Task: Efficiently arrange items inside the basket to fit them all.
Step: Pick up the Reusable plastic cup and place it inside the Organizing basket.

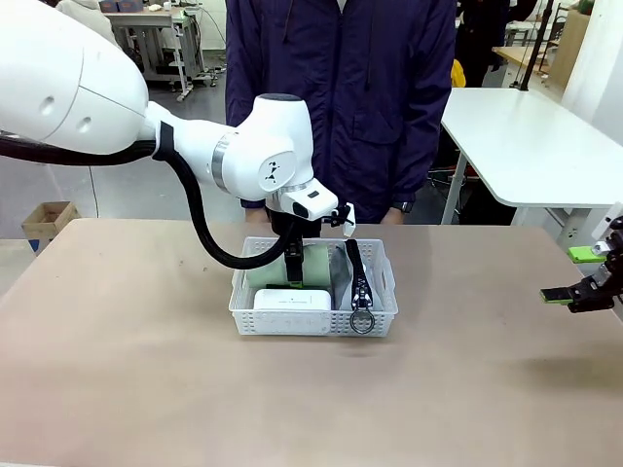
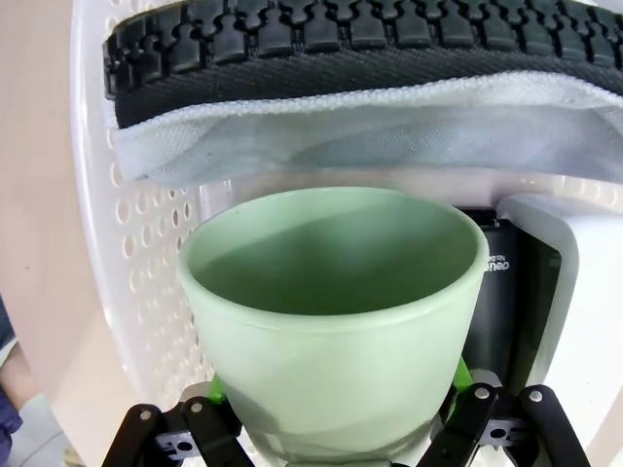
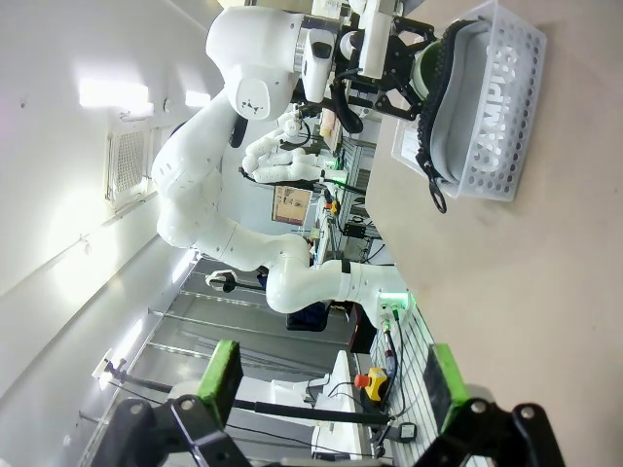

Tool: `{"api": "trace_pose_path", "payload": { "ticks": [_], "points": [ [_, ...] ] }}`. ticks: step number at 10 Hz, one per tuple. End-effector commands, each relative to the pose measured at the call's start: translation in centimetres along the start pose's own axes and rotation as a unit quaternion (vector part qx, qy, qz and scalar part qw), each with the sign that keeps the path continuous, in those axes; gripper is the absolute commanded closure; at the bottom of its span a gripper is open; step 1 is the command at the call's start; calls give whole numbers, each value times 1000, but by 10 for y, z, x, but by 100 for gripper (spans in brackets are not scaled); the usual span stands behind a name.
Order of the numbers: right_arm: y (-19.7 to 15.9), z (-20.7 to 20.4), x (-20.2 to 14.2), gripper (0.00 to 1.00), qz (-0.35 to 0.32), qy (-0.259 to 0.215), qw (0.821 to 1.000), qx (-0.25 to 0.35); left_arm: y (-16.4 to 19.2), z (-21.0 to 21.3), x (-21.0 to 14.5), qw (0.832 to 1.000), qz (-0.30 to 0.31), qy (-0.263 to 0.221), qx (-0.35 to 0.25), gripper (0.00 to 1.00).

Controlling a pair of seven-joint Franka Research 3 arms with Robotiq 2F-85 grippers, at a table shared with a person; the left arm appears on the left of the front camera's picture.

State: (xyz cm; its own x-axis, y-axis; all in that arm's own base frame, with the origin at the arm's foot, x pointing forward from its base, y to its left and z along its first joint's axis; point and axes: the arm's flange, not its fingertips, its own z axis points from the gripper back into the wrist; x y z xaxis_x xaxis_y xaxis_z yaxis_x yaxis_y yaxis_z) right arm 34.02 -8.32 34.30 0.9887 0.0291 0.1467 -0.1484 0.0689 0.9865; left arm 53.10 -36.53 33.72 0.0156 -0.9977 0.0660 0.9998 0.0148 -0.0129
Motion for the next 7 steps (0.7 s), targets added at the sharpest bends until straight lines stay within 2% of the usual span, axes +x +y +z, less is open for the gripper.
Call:
{"api": "trace_pose_path", "payload": {
  "ticks": [1, 5, 7],
  "points": [
    [2, 2, -4, 0, 9, 7, 1000, 2, 4, 3, 2, 1000, 1, 12, -12, 0],
    [2, 2, -4, 0, 9, 7, 1000, 2, 0, 7, 1, 1000, -8, 8, -6, 0],
    [2, 2, -4, 0, 9, 7, 1000, 2, -7, 17, 0, 1000, -23, -11, -15, 0]
  ]
}}
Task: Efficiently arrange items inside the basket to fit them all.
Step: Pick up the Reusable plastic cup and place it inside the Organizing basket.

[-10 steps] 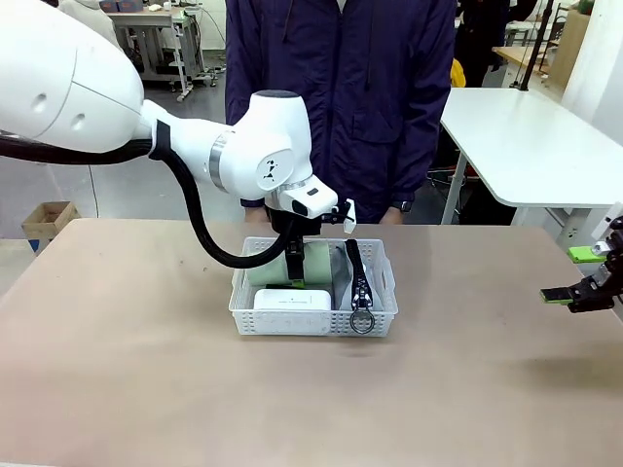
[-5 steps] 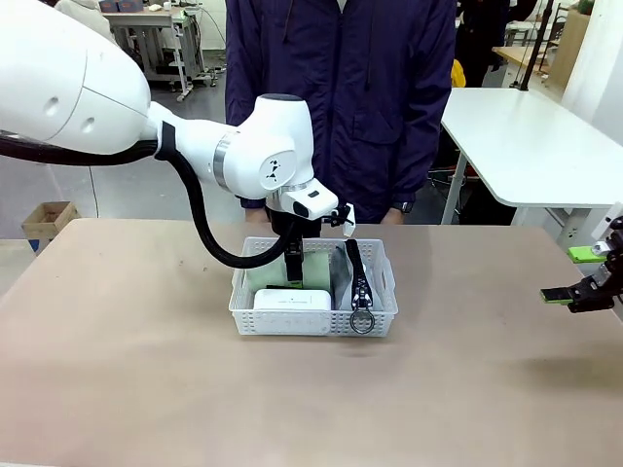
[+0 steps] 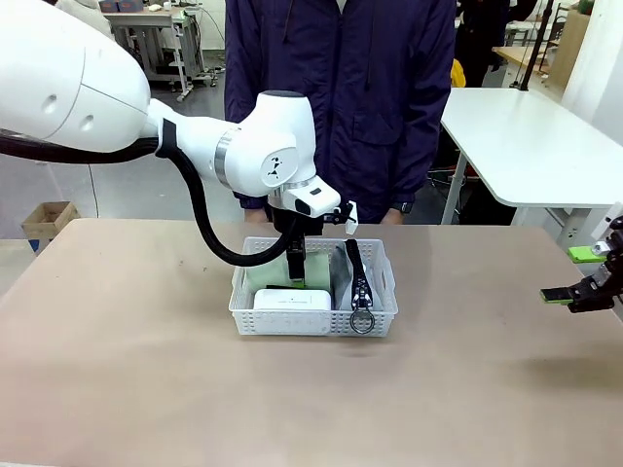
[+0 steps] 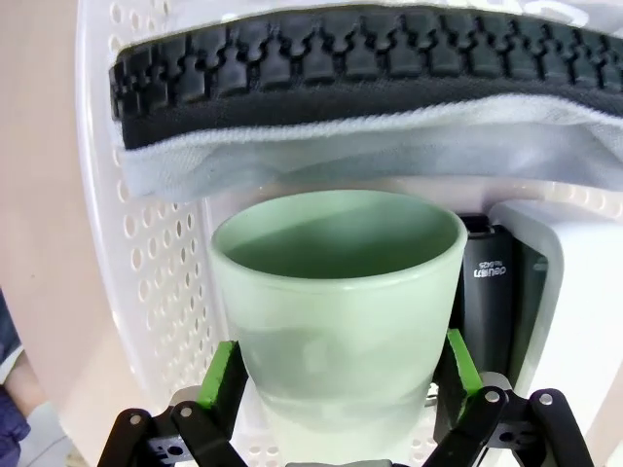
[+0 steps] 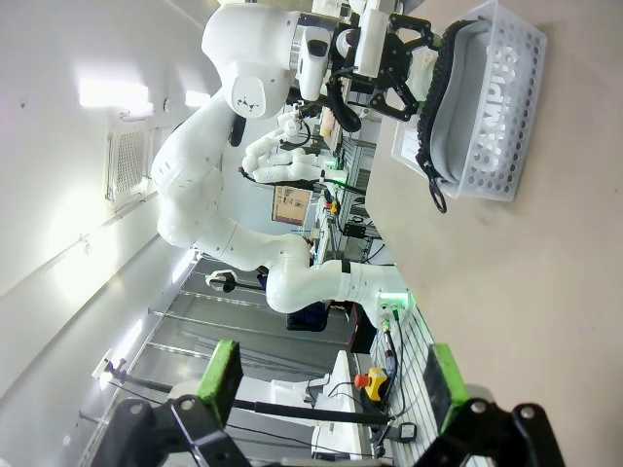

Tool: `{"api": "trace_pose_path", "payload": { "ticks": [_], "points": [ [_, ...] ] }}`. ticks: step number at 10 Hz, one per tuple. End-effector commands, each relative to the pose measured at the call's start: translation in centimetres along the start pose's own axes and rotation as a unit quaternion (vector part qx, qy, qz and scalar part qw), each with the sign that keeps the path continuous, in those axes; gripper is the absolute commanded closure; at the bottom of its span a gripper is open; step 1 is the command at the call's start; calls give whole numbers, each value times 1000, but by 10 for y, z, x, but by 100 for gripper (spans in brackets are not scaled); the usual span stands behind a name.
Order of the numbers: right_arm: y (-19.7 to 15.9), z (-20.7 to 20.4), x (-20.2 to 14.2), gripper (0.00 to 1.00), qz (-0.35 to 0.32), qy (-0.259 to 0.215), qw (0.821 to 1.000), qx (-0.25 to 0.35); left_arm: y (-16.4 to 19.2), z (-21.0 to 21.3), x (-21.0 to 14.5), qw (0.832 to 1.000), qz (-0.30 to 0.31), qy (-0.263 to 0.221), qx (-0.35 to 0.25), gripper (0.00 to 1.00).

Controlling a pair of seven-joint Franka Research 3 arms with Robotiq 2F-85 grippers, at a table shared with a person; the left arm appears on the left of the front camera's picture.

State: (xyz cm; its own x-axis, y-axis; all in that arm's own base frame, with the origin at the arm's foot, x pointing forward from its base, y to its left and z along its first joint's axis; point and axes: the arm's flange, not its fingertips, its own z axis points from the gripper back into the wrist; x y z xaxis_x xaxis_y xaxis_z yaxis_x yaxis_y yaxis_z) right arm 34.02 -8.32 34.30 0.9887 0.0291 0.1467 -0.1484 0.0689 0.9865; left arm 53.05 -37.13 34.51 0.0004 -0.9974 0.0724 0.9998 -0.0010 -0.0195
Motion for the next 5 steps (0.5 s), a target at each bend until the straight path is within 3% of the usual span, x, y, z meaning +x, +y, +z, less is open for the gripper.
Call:
{"api": "trace_pose_path", "payload": {
  "ticks": [1, 3, 5],
  "points": [
    [2, 2, -4, 0, 9, 7, 1000, 2, -16, 27, -13, 999, -21, -44, -12, 0],
    [2, 2, -4, 0, 9, 7, 1000, 2, -43, 83, -41, 992, -6, -128, 12, 0],
    [2, 2, -4, 0, 9, 7, 1000, 2, -74, 140, -94, 971, 13, -236, 25, 0]
  ]
}}
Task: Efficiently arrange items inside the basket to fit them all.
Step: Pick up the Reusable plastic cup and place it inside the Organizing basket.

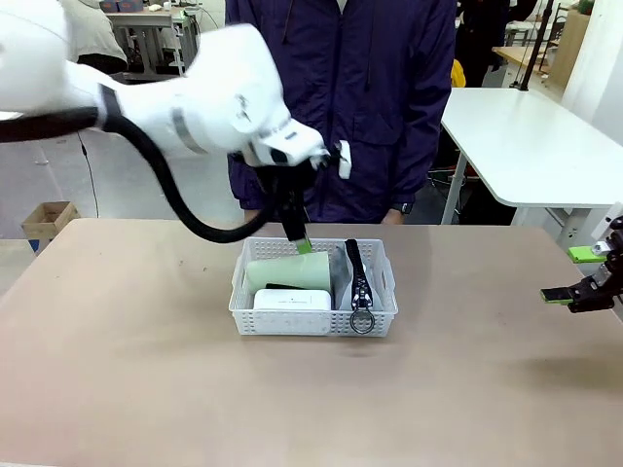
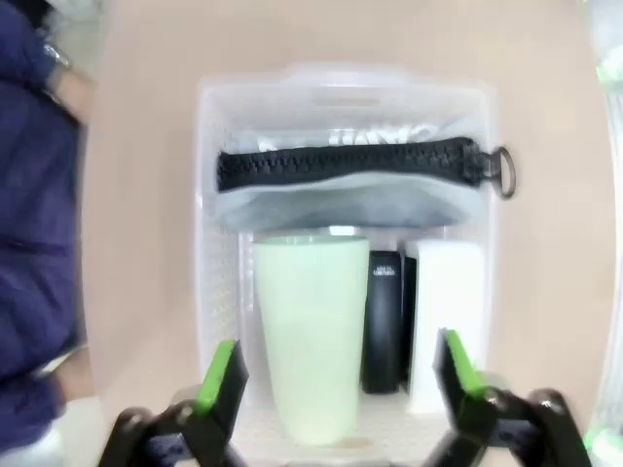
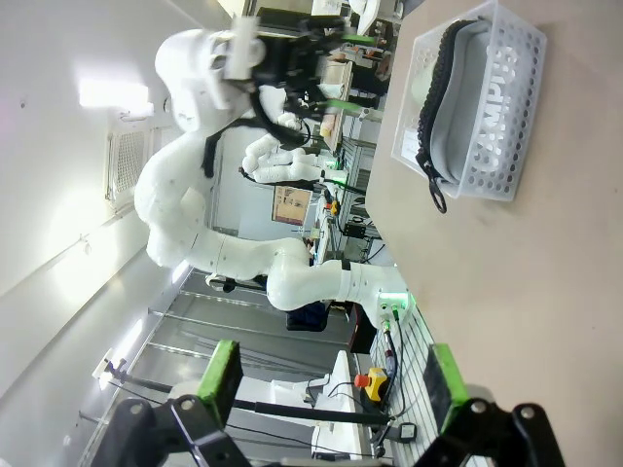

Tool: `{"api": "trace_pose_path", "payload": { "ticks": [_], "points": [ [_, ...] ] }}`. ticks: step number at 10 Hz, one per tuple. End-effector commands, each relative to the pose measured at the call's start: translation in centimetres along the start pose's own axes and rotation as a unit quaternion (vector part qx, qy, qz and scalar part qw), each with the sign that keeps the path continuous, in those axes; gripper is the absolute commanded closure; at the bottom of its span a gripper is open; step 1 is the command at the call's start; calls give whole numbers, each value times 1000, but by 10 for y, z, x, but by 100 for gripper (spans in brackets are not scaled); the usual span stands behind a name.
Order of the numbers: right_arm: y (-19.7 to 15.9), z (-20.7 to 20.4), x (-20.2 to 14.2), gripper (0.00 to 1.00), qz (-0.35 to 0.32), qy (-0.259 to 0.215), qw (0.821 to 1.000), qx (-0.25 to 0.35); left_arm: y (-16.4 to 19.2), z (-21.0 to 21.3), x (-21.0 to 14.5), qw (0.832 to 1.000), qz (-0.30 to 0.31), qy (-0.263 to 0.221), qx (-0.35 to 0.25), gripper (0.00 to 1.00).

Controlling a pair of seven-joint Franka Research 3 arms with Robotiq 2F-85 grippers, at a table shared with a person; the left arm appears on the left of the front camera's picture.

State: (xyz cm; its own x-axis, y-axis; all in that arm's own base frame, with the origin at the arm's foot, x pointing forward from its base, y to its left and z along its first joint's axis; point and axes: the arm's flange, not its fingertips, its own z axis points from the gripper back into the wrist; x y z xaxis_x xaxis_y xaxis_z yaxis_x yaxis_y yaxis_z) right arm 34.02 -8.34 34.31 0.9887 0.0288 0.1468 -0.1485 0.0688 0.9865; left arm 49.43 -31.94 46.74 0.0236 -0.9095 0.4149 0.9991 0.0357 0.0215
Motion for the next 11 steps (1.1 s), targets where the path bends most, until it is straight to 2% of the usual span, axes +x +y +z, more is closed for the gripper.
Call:
{"api": "trace_pose_path", "payload": {
  "ticks": [1, 3, 4, 6, 7, 9, 10, 11],
  "points": [
    [2, 2, -4, 0, 9, 7, 1000, 2, -38, 61, -67, 995, 26, -97, -1, 0],
    [2, 2, -4, 0, 9, 7, 1000, 2, -52, 106, -140, 977, 91, -190, 5, 0],
    [2, 2, -4, 0, 9, 7, 1000, 2, -60, 124, -196, 955, 153, -251, 25, 0],
    [2, 2, -4, 0, 9, 7, 1000, 2, -85, 133, -294, 903, 197, -383, -2, 0],
    [2, 2, -4, 0, 9, 7, 1000, 2, -94, 128, -336, 876, 253, -411, 2, 0],
    [2, 2, -4, 0, 9, 7, 1000, 2, -103, 123, -406, 815, 304, -492, -31, 0],
    [2, 2, -4, 0, 9, 7, 1000, 2, -102, 117, -430, 793, 337, -503, -65, 0],
    [2, 2, -4, 0, 9, 7, 1000, 2, -100, 107, -448, 779, 369, -496, -99, 0]
  ]
}}
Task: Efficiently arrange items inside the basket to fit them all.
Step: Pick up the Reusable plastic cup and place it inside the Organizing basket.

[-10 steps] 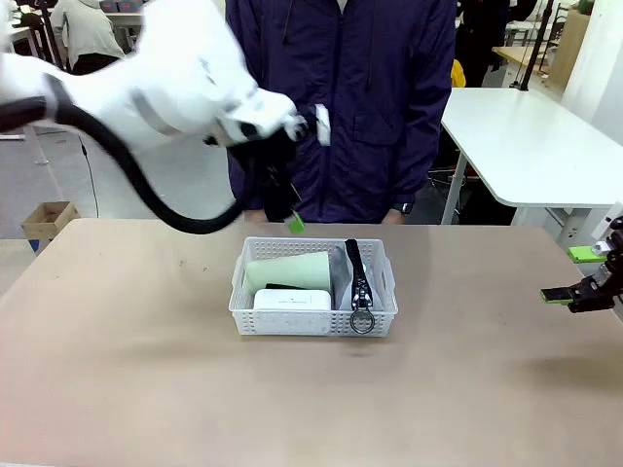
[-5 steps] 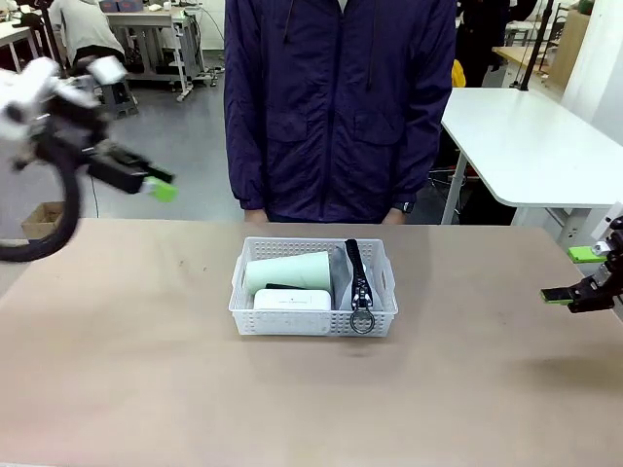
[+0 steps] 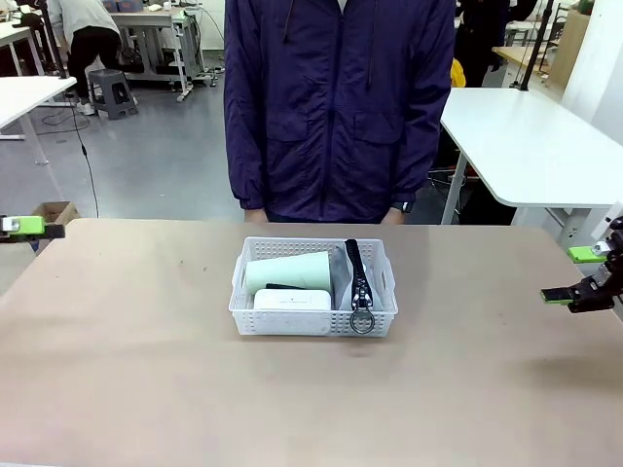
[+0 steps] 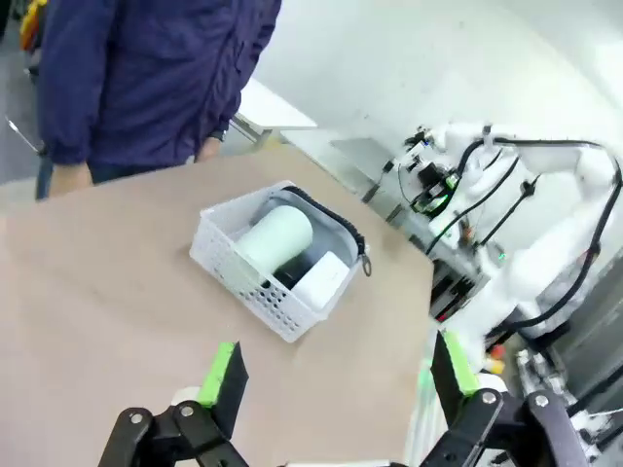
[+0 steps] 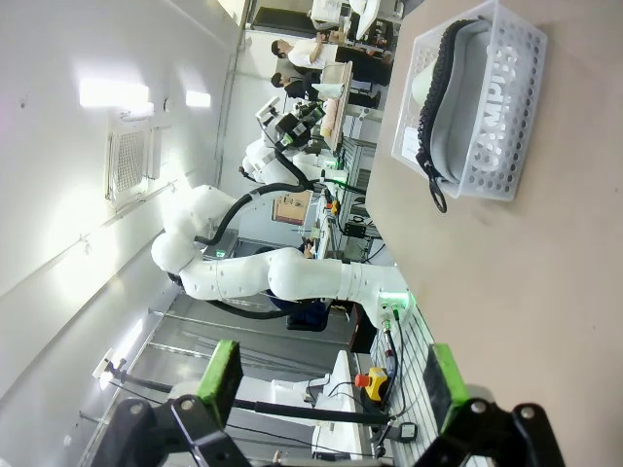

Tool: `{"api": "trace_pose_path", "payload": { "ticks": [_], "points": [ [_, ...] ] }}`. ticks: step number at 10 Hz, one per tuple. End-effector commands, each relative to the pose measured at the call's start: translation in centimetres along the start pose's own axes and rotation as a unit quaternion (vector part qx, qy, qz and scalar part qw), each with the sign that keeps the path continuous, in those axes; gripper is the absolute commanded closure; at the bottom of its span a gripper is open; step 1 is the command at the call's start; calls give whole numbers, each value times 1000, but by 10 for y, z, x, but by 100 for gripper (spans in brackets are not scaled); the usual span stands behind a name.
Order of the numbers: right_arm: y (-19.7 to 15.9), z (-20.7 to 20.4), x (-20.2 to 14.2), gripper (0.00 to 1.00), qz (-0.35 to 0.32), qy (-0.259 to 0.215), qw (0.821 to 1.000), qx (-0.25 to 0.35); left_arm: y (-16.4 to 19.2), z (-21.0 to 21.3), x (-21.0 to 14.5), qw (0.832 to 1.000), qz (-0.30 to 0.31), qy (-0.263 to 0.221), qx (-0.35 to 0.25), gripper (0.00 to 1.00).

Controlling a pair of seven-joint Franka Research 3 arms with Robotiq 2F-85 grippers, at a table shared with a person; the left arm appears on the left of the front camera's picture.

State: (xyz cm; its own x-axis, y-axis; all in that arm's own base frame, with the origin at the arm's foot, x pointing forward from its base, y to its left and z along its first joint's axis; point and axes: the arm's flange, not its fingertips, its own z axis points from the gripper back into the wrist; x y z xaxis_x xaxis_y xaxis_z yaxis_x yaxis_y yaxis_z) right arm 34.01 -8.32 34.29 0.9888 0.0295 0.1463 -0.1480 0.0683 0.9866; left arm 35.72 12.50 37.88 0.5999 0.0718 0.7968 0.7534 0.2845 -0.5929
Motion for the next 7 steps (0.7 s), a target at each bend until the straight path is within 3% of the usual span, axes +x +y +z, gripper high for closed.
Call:
{"api": "trace_pose_path", "payload": {
  "ticks": [1, 2, 3, 7],
  "points": [
    [2, 2, -4, 0, 9, 7, 1000, 1, 30, 0, 5, 996, 81, 15, -25, 0],
    [2, 2, -4, 0, 9, 7, 1000, 1, 42, -7, 3, 991, 110, 36, -59, 0],
    [2, 2, -4, 0, 9, 7, 1000, 1, 17, 3, -9, 999, 41, 1, -14, 0],
    [2, 2, -4, 0, 9, 7, 1000, 1, 17, 3, -9, 999, 41, 1, -14, 0]
  ]
}}
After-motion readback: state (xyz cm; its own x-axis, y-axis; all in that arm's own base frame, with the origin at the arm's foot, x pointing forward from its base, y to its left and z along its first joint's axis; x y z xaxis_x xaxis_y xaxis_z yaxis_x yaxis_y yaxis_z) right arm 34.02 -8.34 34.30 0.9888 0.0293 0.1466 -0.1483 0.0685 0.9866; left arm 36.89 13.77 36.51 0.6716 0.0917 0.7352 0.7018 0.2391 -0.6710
